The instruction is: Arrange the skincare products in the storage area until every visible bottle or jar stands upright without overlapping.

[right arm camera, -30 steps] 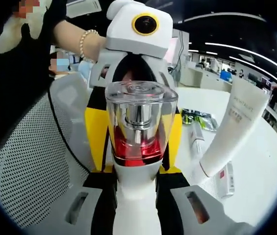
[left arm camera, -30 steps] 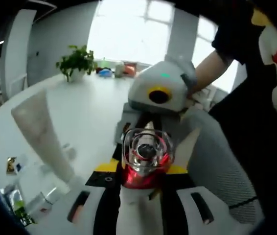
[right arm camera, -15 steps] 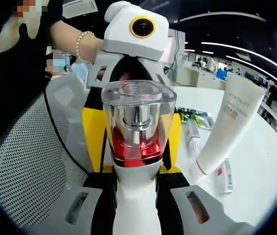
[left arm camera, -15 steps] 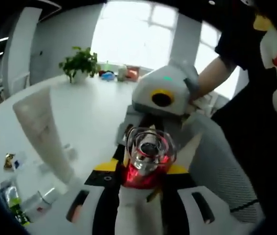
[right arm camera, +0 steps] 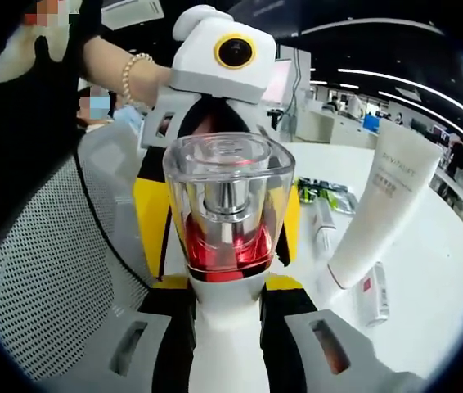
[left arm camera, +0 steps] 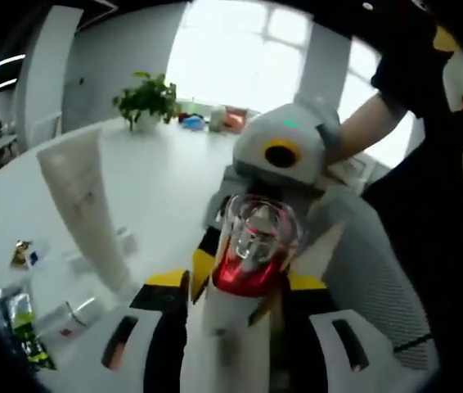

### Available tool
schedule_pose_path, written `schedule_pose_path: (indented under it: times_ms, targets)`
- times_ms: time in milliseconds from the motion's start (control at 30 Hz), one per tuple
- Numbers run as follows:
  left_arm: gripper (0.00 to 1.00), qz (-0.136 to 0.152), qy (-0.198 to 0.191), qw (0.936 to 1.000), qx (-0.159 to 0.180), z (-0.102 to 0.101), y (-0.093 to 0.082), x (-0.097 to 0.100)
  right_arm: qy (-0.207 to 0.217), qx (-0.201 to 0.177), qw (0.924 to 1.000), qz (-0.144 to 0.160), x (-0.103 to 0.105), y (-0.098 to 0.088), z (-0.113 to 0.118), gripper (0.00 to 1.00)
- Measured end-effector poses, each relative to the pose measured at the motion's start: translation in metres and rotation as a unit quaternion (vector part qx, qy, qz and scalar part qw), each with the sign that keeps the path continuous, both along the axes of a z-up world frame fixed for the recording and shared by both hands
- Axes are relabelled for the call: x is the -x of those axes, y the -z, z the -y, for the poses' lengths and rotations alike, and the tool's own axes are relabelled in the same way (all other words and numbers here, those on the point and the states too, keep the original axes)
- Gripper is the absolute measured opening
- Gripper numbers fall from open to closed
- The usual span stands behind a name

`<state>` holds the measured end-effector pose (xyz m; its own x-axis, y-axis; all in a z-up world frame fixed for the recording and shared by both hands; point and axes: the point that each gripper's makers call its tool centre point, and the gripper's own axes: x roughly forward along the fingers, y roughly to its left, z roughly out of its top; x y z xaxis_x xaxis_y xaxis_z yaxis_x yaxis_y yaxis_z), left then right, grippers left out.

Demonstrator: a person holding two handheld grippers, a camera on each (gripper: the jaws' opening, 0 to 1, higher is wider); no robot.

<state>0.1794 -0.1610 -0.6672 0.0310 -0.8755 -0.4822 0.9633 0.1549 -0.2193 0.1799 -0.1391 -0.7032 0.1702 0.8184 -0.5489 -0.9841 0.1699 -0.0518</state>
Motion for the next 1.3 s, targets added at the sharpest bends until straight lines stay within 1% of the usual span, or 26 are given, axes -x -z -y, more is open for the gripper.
schedule_pose_path:
  times_ms: [100,300,500,600,700,900,967,1100,1233,1300]
  targets:
    - [0.42,-0.001,-0.016,0.9999,0.000,-0.002,0.000,-0.002,0.002,0.002,1.0000,0.000,-0.004,0.000,0.004,0.29]
    - [0.46,-0.008,-0.059,0.9982,0.004,-0.016,0.000,-0.008,0.005,0.009,0.9999,0.001,-0.013,0.001,0.015,0.29]
    - [0.53,-0.020,-0.105,0.9942,0.008,-0.031,0.005,-0.011,0.013,0.015,0.9998,0.002,-0.022,0.001,0.026,0.29]
    - [0.59,-0.021,-0.130,0.9913,0.002,-0.039,0.008,-0.014,0.019,0.015,0.9997,0.001,-0.028,0.002,0.032,0.29]
    - [0.62,-0.021,-0.148,0.9888,-0.003,-0.045,0.009,-0.015,0.022,0.016,0.9996,0.001,-0.034,0.002,0.036,0.29]
    - [0.68,-0.026,-0.185,0.9824,0.000,-0.059,0.009,-0.016,0.025,0.019,0.9995,0.001,-0.052,0.002,0.046,0.29]
    - [0.72,-0.025,-0.203,0.9789,-0.007,-0.065,0.012,-0.018,0.027,0.017,0.9995,-0.001,-0.059,0.001,0.049,0.29]
    - [0.80,-0.027,-0.239,0.9706,-0.006,-0.076,0.014,-0.020,0.027,0.013,0.9995,-0.003,-0.074,-0.001,0.052,0.29]
    - [0.83,-0.032,-0.258,0.9656,-0.010,-0.089,0.018,-0.018,0.023,0.015,0.9996,-0.001,-0.087,-0.003,0.053,0.29]
    - [0.84,-0.035,-0.267,0.9631,-0.009,-0.091,0.017,-0.017,0.021,0.016,0.9997,0.001,-0.092,-0.004,0.053,0.29]
